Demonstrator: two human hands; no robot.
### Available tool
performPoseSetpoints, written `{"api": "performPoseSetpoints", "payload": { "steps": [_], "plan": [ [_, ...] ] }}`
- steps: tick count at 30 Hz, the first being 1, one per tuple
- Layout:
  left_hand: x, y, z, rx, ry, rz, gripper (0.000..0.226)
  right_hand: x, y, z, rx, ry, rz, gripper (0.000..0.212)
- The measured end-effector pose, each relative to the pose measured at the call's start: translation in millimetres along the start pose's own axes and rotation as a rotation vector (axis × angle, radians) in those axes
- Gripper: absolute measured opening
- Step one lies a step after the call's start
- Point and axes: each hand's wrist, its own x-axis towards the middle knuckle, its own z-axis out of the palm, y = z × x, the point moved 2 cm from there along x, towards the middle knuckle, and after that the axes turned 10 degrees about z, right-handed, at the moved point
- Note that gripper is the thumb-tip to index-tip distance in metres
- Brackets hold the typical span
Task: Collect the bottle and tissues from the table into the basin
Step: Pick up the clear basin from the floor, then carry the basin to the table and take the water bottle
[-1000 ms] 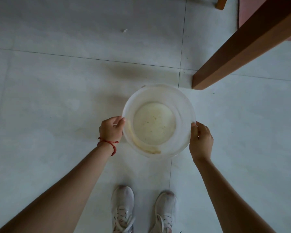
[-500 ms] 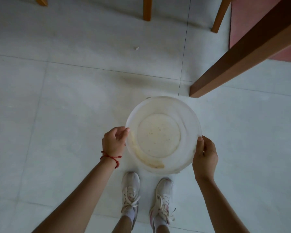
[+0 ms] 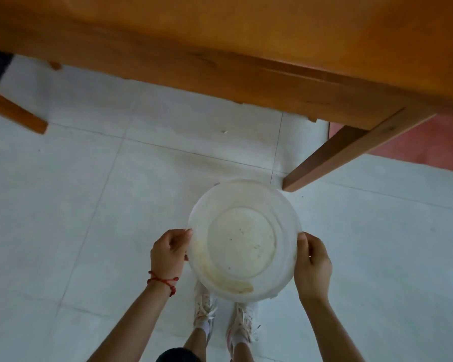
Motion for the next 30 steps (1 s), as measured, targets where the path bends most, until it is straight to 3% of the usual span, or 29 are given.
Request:
{"api": "performPoseSetpoints", "payload": {
  "steps": [3, 7, 18, 30],
  "plan": [
    [-12.0, 30.3, -20.5, -0.021, 0.028, 0.005, 0.027, -21.2, -27.9, -16.8, 0.004, -0.018, -0.016, 0.016],
    [-24.8, 71.7, -44.4, -0.039, 0.062, 0.044, 0.02, -48.9, -66.6, -34.6, 0.004, -0.037, -0.039, 0.015],
    [-45.1, 163.7, -121.3, -0.097, 0.175, 0.121, 0.022, -108.8, -167.3, -52.1, -0.034, -0.069, -0.212, 0.028],
    [-44.7, 214.7, -203.6, -0.163, 0.234, 0.113, 0.029, -154.7, -248.8, -29.1, -0.021, -0.129, -0.356, 0.021]
  ]
}}
